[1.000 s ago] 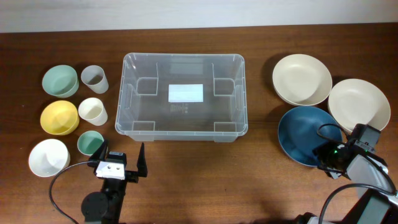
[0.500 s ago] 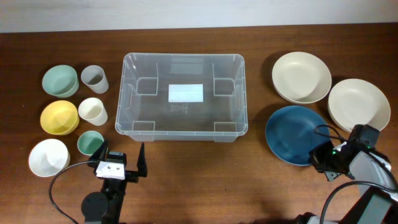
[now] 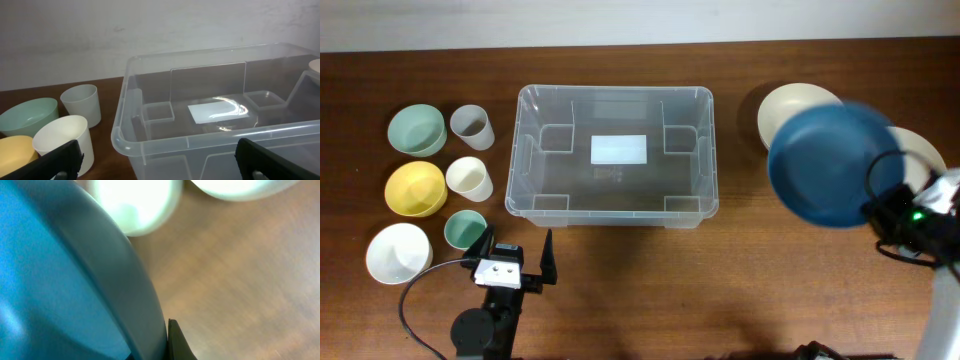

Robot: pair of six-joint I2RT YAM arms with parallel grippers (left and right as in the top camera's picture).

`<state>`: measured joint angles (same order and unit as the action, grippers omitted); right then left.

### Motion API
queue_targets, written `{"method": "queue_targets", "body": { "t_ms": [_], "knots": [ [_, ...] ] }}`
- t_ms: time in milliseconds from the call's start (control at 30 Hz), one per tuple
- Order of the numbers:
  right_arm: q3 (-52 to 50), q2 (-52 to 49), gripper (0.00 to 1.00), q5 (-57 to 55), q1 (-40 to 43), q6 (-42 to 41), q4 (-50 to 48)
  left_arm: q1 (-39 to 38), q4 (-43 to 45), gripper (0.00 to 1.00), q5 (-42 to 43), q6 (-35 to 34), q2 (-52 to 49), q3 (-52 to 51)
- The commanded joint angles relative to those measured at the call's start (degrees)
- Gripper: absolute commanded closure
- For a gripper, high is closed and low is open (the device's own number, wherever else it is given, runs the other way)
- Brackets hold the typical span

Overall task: Pack container
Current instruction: 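Lift the blue bowl and carry it over the clear container, then lower the blue bowl into the container and open the right gripper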

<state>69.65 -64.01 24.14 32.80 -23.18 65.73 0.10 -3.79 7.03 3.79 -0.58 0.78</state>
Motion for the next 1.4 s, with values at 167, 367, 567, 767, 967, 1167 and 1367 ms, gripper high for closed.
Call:
{"method": "queue_targets", "body": {
  "t_ms": [167,367,567,767,967,1167,1367],
  "knots": [
    [6.3,5.2,0.96,-0.2,-21.7,-11.4,-8.7,0.3,-0.2,0.0,0.0,-0.3,0.2,-0.3],
    [6.3,-5.9,0.96,-16.2,-46.7,-18.5,-17.9,0.3,-0.2,0.0,0.0,-0.3,0.2,-0.3],
    [6.3,-18.9,0.96,-15.4,-56.1,-20.9,-29.0,0.3,-0.2,0.0,0.0,-0.3,0.2,-0.3],
    [6.3,-29.5,0.96,-14.5,-59.7,-24.2,-37.0,0.3,-0.2,0.0,0.0,-0.3,0.2,-0.3],
    [6.3,-36.9,0.96,-14.3,-63.7,-25.9,-41.4,0.3,-0.1,0.0,0.0,-0.3,0.2,-0.3],
    [6.3,-40.9,0.96,-14.1,-64.4,-26.9,-42.2,0.3,-0.2,0.0,0.0,-0.3,0.2,-0.3],
    [6.3,-43.3,0.96,-14.0,-64.4,-27.6,-42.2,0.3,-0.2,0.0,0.0,-0.3,0.2,-0.3]
  ]
}}
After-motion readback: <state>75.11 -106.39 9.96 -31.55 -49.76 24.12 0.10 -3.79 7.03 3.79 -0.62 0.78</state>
